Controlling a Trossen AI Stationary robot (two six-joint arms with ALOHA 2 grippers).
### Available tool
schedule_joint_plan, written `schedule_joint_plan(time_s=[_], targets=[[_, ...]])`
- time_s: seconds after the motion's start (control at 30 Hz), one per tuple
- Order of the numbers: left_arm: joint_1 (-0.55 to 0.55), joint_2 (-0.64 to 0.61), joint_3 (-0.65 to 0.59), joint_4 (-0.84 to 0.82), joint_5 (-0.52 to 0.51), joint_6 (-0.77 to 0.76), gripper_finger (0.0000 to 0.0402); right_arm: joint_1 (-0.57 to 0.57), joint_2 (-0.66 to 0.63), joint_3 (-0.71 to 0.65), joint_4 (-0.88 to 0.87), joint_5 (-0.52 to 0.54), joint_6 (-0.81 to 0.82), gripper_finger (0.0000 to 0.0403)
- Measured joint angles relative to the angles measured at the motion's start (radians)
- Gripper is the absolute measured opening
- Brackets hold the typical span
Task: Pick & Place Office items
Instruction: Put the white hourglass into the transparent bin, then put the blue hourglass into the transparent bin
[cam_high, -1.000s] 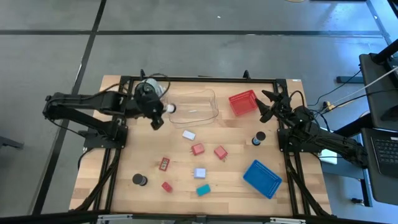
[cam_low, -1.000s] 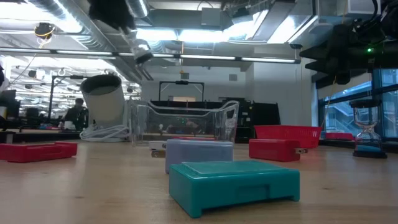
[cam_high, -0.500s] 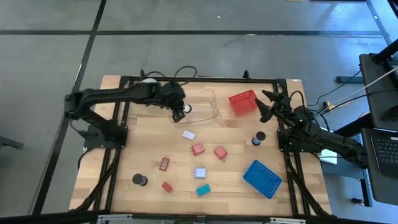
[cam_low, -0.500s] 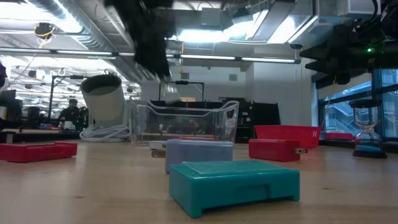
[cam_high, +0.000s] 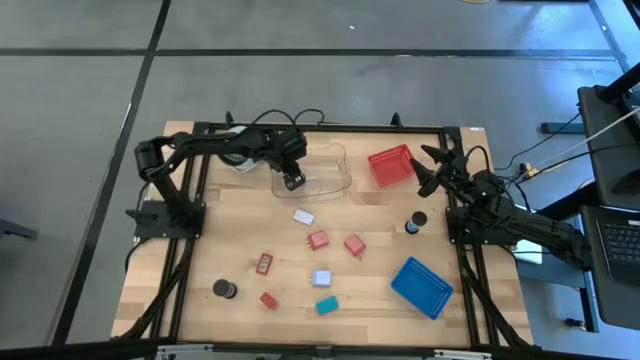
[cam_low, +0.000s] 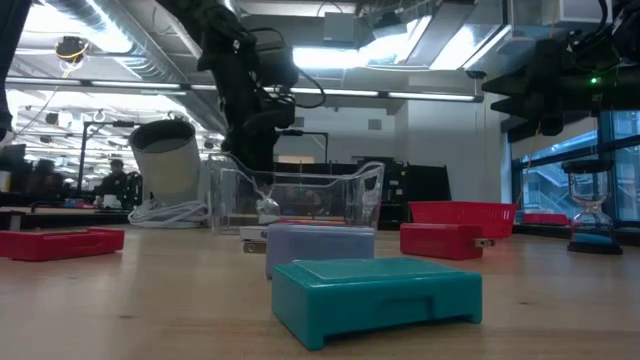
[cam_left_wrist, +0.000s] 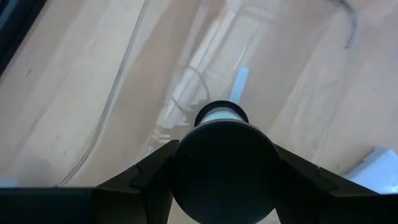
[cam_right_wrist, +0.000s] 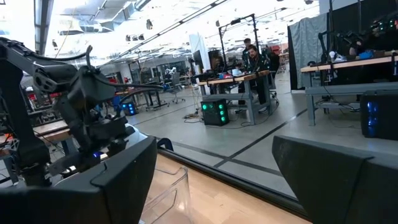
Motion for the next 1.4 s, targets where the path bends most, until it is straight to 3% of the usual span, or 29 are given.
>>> schedule_joint_plan(time_s=[0.2,0.73,1.13,1.4], targets=[[0.0,-0.021,-0.002,-0.009,-0.002,0.001,0.0213,0.0,0.0,0.0,0.0,0.0,0.0,0.0324],[0.0,-0.023,0.024,-0.027,-0.002,0.037,0.0271,0.0,0.0,0.0,0.0,0.0,0.0,0.0324],[-0.033,-0.029,0.277,-0.265,-0.063,0.07,0.0259,0.0,0.0,0.0,0.0,0.0,0.0,0.0324],[-0.16,-0.149,0.27,-0.353,-0.092,-0.057,0.0246,0.0,0.0,0.0,0.0,0.0,0.0,0.0324]])
